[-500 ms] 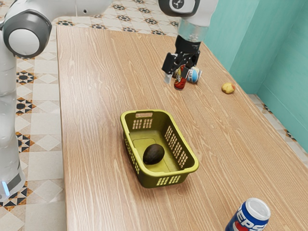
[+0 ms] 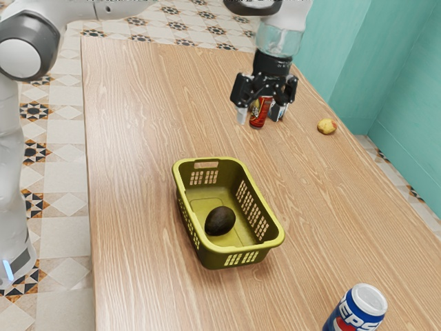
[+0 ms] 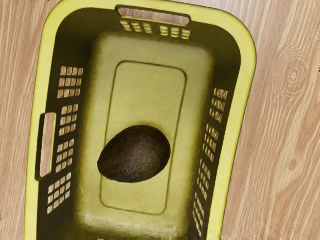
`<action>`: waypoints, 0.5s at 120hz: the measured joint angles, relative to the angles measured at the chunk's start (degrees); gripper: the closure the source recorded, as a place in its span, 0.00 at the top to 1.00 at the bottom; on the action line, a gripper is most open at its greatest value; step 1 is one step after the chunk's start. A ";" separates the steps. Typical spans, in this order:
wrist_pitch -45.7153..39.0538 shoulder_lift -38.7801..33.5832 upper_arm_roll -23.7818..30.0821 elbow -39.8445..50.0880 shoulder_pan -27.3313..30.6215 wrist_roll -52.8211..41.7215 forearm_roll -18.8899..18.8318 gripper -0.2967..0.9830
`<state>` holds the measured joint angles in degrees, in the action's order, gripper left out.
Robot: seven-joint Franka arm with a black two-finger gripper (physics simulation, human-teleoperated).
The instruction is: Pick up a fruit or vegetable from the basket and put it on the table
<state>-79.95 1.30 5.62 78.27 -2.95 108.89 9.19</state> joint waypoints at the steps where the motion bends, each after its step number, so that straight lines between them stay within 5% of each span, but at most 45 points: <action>1: 0.00 0.01 0.04 0.05 -0.14 -0.82 0.00 0.77; 41: -12.55 -6.53 0.19 21.99 -8.18 -29.48 -1.88 0.77; 60: -17.32 -8.15 0.03 26.74 -6.52 -39.24 -1.98 0.77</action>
<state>-97.26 -6.85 5.65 105.01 -9.47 69.65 7.21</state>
